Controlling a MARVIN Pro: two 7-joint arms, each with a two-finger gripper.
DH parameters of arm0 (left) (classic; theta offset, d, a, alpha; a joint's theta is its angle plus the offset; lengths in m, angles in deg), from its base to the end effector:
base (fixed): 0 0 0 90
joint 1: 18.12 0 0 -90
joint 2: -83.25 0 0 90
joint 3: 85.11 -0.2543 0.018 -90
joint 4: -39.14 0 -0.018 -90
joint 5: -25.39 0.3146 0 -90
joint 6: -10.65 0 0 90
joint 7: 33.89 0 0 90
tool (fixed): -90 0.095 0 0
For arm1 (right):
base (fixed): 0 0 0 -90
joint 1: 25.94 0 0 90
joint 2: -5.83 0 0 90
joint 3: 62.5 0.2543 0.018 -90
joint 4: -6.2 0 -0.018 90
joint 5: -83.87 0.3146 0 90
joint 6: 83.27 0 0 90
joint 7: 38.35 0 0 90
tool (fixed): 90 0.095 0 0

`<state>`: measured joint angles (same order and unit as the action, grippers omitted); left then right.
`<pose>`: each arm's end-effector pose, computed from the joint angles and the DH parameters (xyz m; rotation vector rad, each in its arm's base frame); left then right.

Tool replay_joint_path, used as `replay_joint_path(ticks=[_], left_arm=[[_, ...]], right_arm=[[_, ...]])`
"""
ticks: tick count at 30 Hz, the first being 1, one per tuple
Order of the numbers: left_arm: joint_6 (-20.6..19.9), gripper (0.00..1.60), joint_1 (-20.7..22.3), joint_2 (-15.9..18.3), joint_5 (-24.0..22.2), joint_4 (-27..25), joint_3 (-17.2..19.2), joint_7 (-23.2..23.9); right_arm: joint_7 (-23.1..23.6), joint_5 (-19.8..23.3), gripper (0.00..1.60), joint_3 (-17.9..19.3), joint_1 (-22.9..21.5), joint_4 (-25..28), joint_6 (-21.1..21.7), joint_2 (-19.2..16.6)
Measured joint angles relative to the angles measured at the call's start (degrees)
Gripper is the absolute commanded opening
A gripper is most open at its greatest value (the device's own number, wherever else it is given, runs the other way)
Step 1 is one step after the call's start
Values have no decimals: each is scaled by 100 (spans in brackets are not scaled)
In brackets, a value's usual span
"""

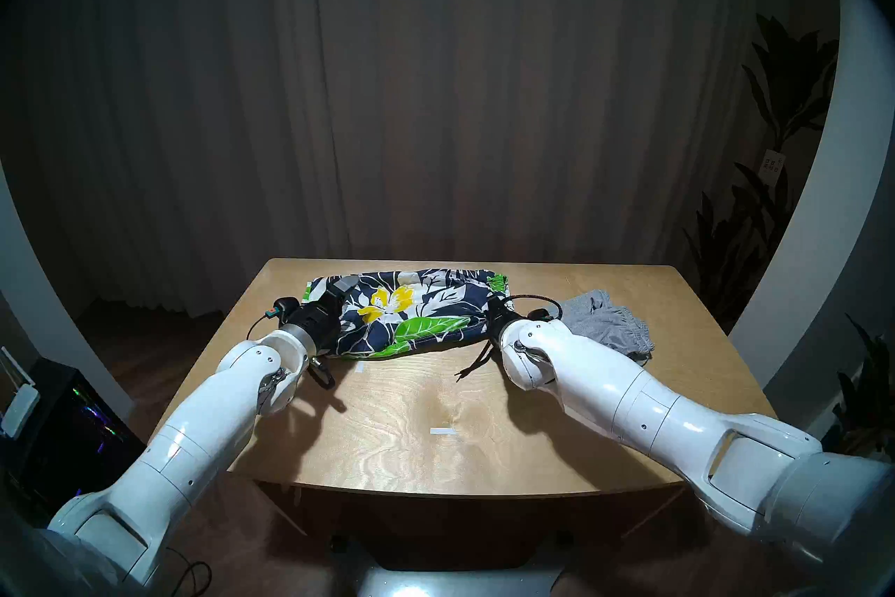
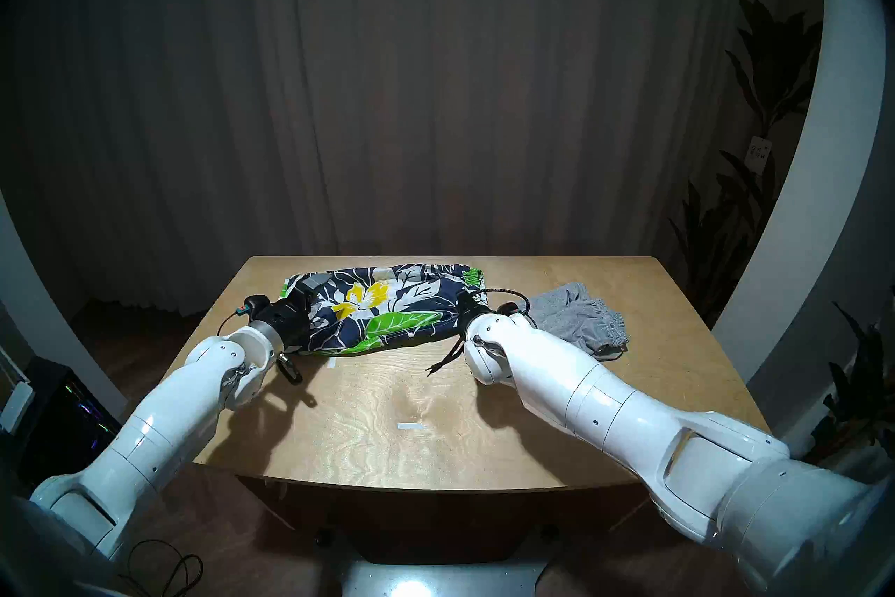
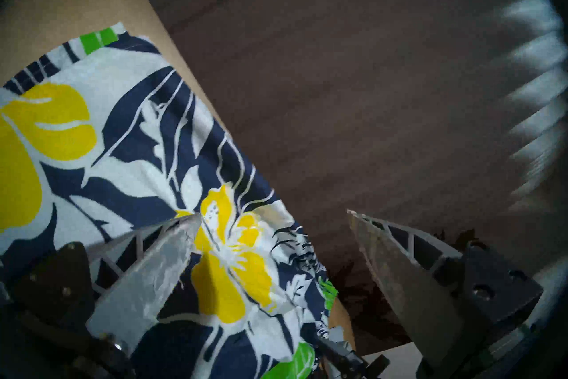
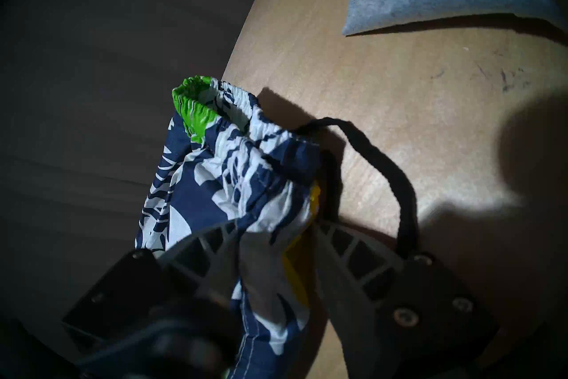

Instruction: Fold pants twice and stack them

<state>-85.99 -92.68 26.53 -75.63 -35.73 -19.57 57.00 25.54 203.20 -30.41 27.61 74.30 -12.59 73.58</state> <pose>0.4643 0.0562 -0.2988 1.7982 0.7938 1.1730 0.4799 0.1035 -0.3228 -2.0053 1.1698 -0.9823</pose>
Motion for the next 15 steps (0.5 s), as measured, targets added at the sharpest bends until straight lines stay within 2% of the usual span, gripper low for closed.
replay_joint_path(ticks=[7, 9, 10, 11, 12, 15], left_arm=[[-118, 160, 318, -178, 33, 271, -30, -887], [-155, 160, 386, -213, 37, 294, -47, -1136], [-175, 160, 417, -231, 37, 295, -53, -1259], [-190, 160, 438, -244, 38, 295, -57, -1339], [-212, 160, 466, -263, 38, 295, -61, -1444], [-254, 160, 510, -297, 40, 290, -62, -1609]], right_arm=[[47, 34, 72, -25, 6, 25, 0, 1], [56, 37, 56, -28, 7, 27, 0, -2], [61, 39, 56, -30, 7, 28, 0, -3], [65, 39, 9, -32, 7, 28, 0, -4], [71, 40, 0, -34, 7, 29, -1, -6], [89, 41, 0, -41, 9, 35, -4, -9]])
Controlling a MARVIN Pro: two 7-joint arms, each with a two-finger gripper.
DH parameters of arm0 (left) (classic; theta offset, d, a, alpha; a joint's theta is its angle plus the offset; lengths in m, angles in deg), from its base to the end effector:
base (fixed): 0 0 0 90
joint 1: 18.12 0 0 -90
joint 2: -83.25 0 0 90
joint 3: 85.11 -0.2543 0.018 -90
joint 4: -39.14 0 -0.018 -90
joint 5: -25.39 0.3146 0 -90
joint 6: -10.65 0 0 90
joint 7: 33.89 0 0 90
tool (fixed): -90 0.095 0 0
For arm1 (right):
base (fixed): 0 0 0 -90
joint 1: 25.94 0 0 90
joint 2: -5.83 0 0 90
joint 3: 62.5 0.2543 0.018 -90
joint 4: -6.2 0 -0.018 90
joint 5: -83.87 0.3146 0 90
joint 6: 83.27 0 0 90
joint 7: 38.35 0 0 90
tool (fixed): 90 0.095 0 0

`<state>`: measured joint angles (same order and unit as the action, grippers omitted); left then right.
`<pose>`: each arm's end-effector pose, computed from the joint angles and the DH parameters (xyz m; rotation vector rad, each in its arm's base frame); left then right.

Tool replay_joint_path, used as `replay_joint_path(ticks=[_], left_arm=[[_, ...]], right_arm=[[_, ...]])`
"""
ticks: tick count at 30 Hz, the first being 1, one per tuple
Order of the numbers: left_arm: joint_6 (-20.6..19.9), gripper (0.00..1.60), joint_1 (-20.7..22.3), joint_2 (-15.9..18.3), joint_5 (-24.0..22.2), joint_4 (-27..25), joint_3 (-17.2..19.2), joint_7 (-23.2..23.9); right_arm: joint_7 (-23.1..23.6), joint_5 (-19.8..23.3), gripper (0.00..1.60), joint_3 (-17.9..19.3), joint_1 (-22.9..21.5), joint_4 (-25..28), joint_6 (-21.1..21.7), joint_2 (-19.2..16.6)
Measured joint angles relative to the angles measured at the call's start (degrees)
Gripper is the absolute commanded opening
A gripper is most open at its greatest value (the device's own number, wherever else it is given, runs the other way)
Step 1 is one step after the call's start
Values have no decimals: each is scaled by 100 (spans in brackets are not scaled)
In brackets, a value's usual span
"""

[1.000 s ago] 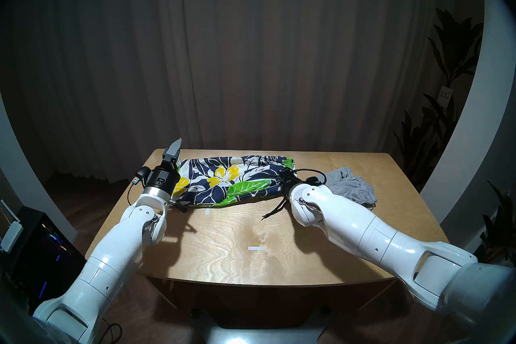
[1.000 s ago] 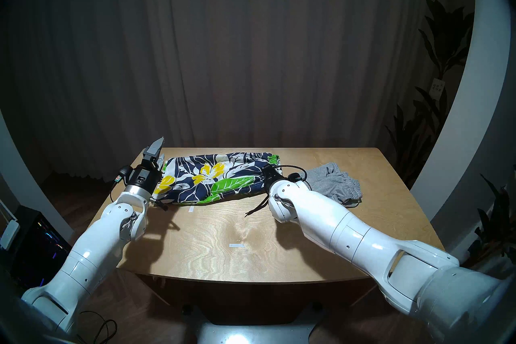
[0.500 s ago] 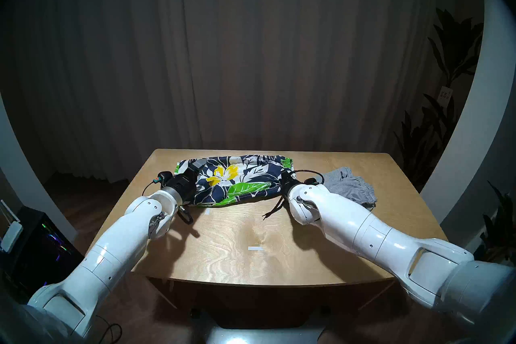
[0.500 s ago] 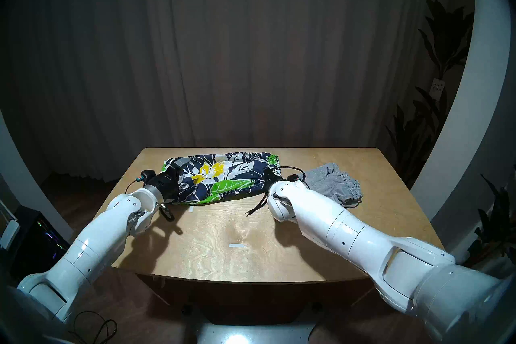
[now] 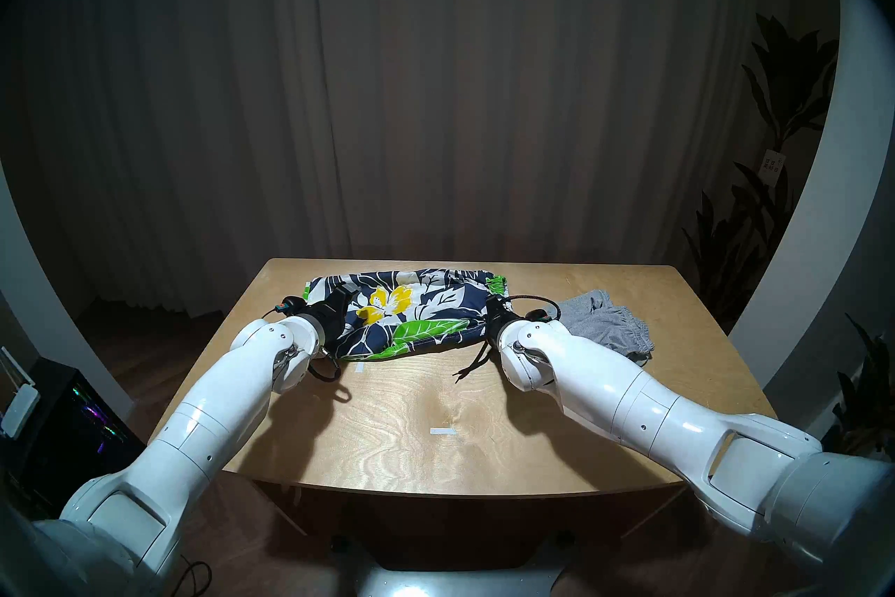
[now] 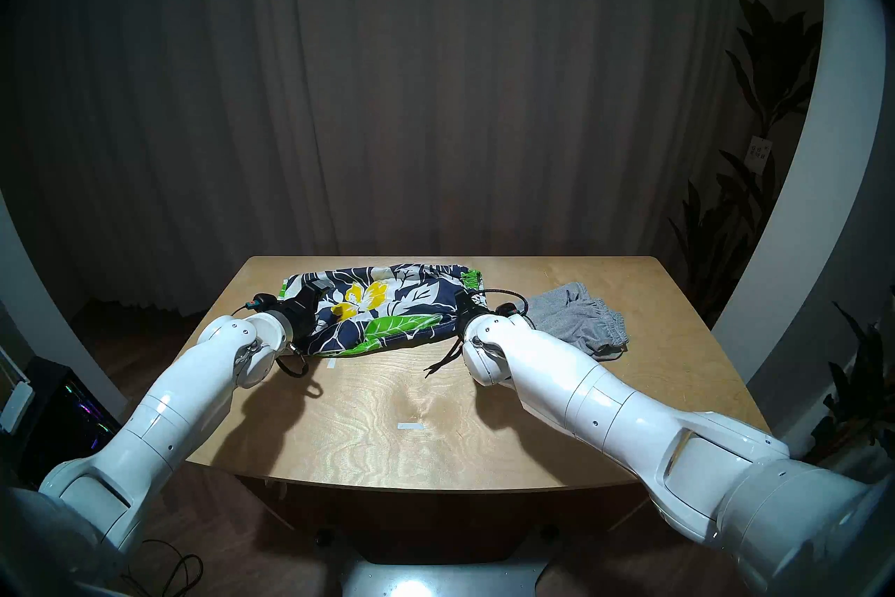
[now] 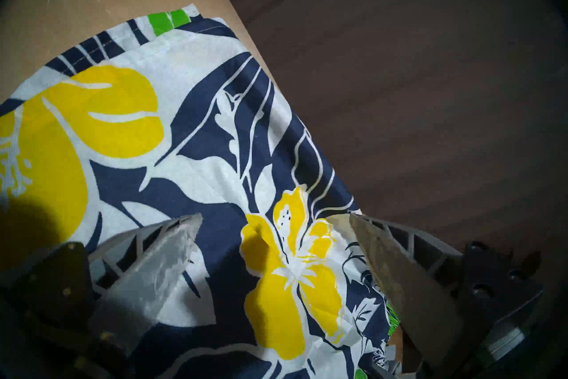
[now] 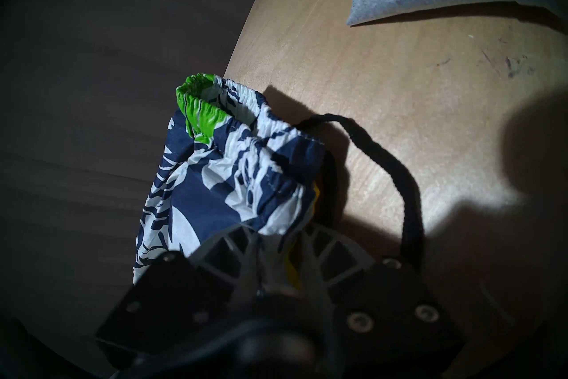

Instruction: Fold pants twice and stack them

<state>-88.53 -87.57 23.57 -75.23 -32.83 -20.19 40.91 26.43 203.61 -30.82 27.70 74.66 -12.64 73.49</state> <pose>0.4829 0.0529 -0.3025 1.9919 0.9568 1.0876 0.4782 0.1065 -0.3228 -1.9962 1.1558 -0.9778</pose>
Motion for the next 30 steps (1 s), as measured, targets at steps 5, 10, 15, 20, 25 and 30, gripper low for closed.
replay_joint_path(ticks=[5, 10, 15, 20, 25, 30], left_arm=[[-54, 160, 30, -28, 4, -28, 8, -132], [-106, 160, 20, -18, 9, -119, 28, -202], [-162, 160, -40, 35, -32, -260, 70, -193], [-193, 160, -151, 79, -116, -385, 97, -189], [-199, 160, -293, 108, -193, -501, 116, -188], [-130, 160, -487, 141, -289, -729, 163, -191]], right_arm=[[31, 5, 0, -34, 47, 128, -13, -51], [34, -16, 0, -79, 193, 537, -52, -273], [44, -42, 0, -81, 383, 938, -124, -535], [54, -69, 0, -80, 606, 1321, -216, -832], [57, -121, 0, -42, 822, 1694, -298, -1148], [48, -192, 0, 49, 1091, 2125, -398, -1520]])
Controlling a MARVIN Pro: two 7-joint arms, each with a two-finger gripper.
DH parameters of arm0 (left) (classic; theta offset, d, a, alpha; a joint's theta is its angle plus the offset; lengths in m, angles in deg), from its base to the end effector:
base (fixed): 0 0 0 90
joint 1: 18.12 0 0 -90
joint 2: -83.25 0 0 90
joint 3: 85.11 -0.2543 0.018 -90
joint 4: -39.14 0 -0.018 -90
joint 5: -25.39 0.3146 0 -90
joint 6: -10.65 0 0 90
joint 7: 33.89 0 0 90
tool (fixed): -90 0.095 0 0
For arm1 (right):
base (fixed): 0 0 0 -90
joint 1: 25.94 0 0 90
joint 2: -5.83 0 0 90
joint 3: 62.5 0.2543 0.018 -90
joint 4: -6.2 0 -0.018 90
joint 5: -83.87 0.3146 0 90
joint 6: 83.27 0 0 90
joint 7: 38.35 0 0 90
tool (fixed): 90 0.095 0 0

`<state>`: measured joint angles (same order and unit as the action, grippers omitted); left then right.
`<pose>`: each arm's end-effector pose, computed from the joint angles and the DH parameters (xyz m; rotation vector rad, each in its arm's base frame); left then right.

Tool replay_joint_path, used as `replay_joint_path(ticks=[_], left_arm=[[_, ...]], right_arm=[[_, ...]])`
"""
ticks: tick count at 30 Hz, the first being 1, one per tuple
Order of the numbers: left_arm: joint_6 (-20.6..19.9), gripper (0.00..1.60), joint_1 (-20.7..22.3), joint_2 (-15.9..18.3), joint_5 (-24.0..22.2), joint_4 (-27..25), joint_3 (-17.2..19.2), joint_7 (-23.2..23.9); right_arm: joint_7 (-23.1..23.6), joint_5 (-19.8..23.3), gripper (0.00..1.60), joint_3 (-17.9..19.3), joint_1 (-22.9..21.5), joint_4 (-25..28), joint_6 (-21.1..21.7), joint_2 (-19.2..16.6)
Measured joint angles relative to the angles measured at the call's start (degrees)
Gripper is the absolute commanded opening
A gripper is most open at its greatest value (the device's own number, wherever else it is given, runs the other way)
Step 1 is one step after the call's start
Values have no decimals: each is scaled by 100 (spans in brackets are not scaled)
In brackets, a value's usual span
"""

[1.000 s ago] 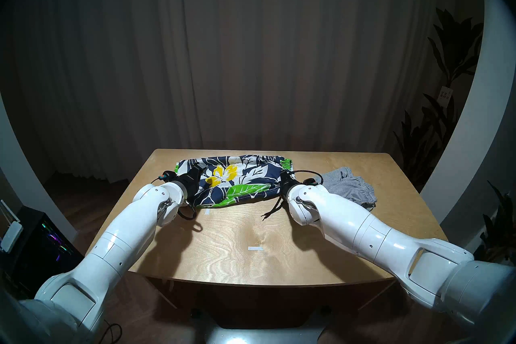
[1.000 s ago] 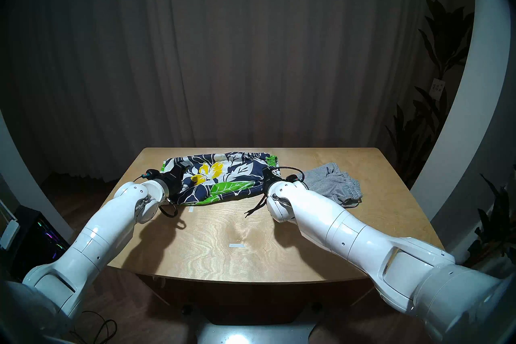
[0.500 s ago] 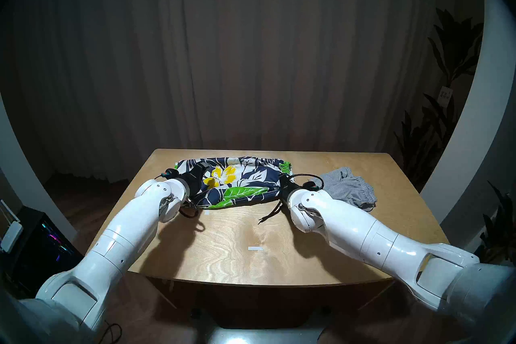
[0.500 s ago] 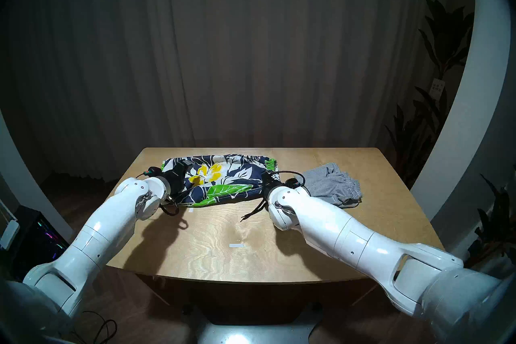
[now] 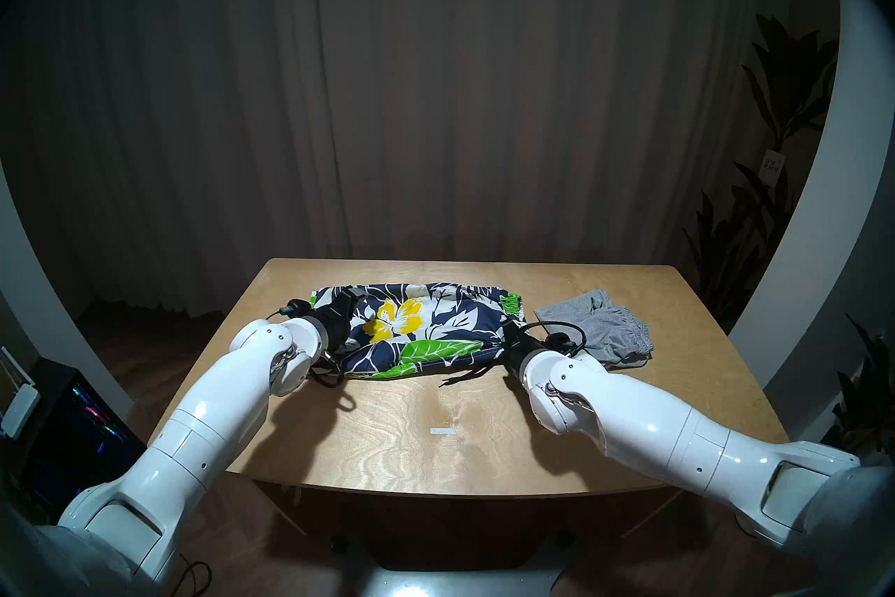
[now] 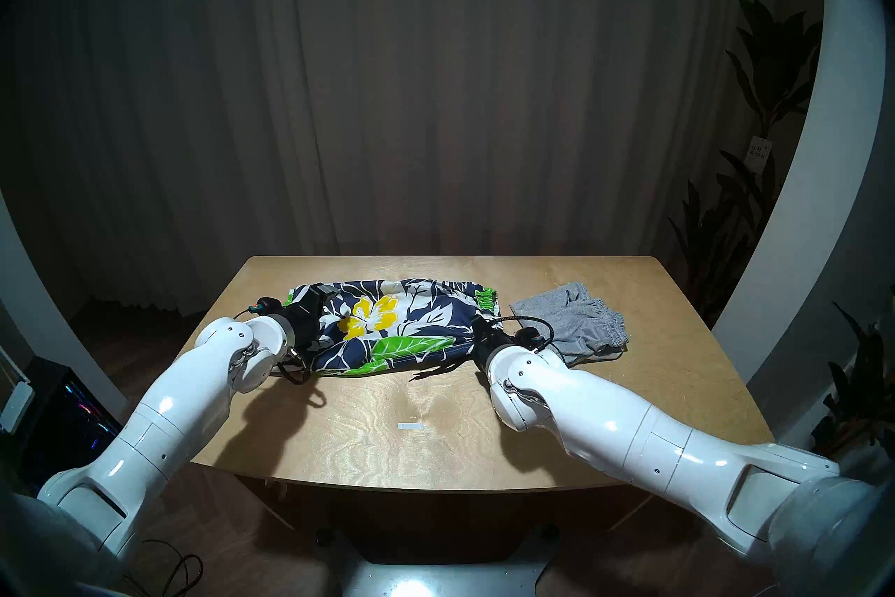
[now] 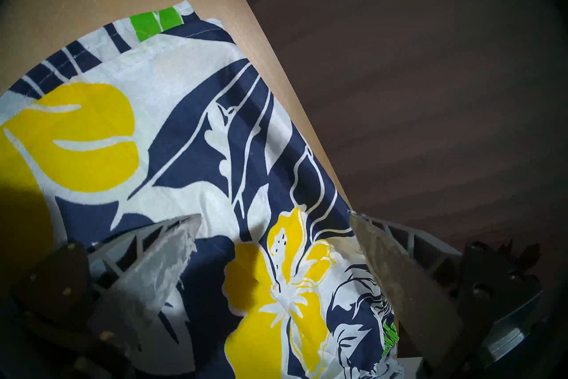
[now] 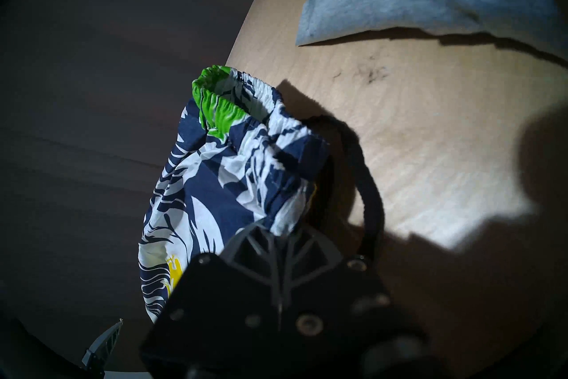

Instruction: Fold pants twice and stack them

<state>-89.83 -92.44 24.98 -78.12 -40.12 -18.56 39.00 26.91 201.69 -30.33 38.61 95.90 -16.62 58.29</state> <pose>0.4620 0.0393 -0.2971 1.9759 0.9365 1.0119 0.4072 0.0729 -0.3228 -2.0101 1.0770 -1.0041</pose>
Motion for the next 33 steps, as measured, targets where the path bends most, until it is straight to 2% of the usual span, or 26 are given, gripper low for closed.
replay_joint_path(ticks=[14, 24, 27, 33], left_arm=[[269, 160, -467, 88, -158, -481, 86, -38], [439, 160, -592, 58, -118, -554, 54, -68], [462, 160, -592, 25, -84, -553, 28, -68], [482, 160, -590, -23, -34, -533, -12, -62]], right_arm=[[71, -119, 0, 155, 511, 1045, -253, -918], [149, -581, 0, 194, 562, 1706, -495, -1438], [146, -688, 0, 192, 493, 1758, -441, -1509], [139, -874, 0, 142, 314, 1783, -38, -1590]])
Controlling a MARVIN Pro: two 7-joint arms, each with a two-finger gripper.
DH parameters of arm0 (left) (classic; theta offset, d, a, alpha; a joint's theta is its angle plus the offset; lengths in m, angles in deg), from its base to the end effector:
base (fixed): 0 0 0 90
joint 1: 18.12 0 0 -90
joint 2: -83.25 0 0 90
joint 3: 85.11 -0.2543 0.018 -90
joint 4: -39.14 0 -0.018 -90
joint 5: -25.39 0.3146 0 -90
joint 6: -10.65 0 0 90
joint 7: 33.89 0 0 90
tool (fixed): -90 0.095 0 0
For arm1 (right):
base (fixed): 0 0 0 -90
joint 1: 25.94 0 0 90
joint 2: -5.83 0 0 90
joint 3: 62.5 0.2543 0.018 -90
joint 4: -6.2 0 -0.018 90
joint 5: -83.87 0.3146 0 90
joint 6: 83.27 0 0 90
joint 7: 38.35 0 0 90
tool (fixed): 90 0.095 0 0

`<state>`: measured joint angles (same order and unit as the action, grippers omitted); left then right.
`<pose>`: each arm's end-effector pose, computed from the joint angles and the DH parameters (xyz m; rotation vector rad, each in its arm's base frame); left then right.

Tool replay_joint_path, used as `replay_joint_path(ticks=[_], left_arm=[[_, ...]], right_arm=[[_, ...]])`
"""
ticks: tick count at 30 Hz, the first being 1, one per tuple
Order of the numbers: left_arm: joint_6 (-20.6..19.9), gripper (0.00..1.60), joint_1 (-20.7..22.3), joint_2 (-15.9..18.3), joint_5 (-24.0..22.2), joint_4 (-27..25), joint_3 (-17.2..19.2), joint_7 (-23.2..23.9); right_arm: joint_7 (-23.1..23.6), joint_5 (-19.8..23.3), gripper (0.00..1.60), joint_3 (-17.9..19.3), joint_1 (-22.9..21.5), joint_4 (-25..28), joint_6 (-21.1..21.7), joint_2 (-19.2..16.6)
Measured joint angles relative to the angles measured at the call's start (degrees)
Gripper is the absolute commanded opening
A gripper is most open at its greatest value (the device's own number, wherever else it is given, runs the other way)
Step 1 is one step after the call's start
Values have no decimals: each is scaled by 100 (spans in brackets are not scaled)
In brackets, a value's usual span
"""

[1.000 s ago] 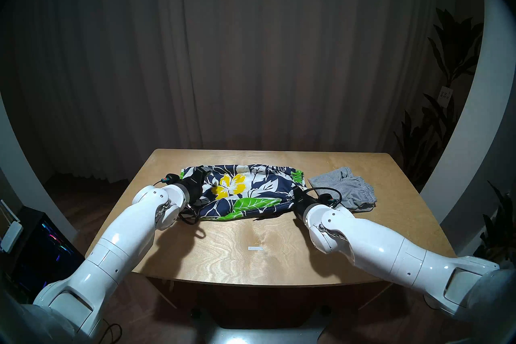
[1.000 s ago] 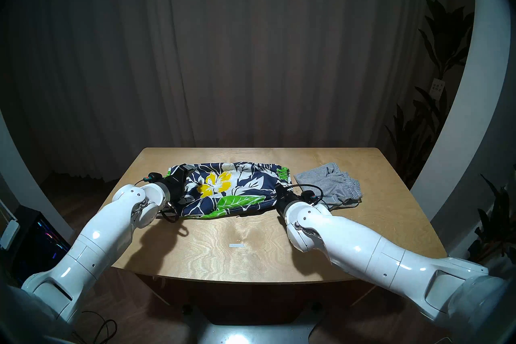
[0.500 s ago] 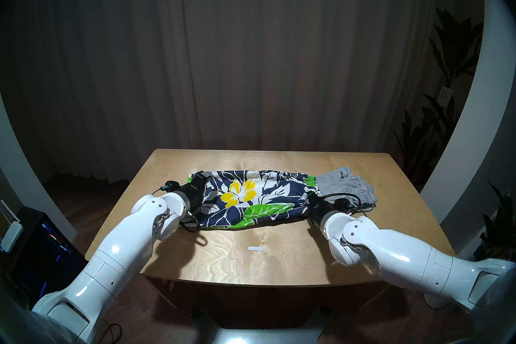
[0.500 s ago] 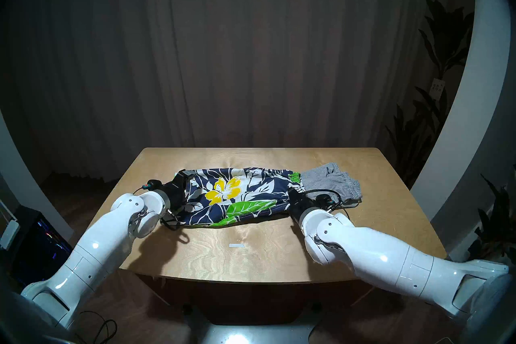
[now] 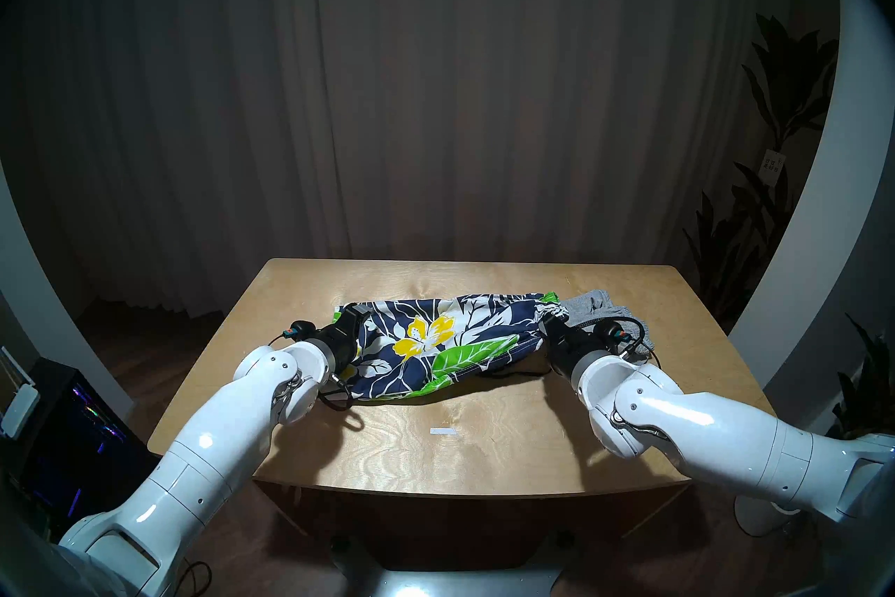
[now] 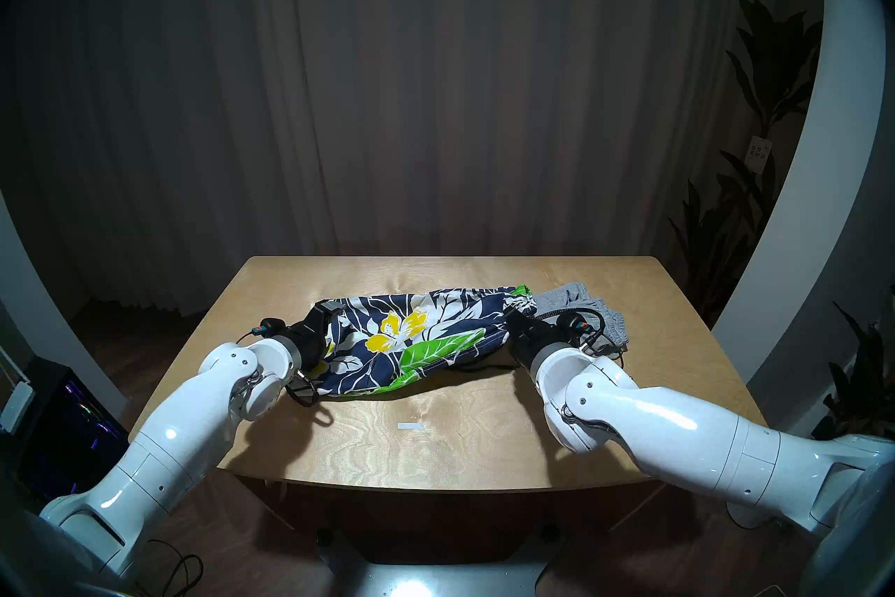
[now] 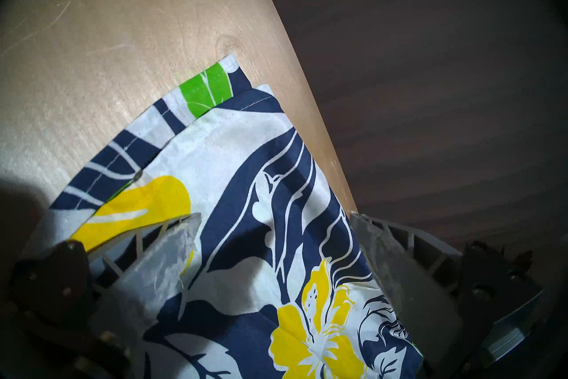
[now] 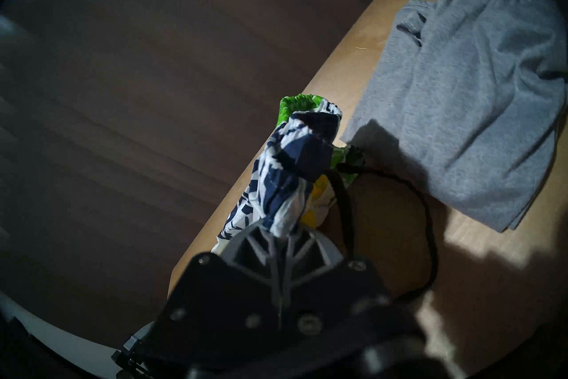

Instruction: Fold pants twice and stack them

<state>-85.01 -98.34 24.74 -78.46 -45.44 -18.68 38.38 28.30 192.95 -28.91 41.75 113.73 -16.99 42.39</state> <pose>0.4350 0.0214 -0.3119 1.9508 0.9828 0.9975 0.3741 0.0398 -0.2629 -2.0096 0.7733 -1.2263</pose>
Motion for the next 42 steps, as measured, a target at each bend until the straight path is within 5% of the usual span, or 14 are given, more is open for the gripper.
replay_joint_path(ticks=[29, 42], left_arm=[[244, 160, -89, -110, 121, -59, 26, 4], [338, 160, -240, -93, 123, -156, 110, 71]], right_arm=[[381, -932, 0, -186, -1137, -445, 2118, 277], [757, -1680, 0, -409, -1788, -932, 3291, 617]])
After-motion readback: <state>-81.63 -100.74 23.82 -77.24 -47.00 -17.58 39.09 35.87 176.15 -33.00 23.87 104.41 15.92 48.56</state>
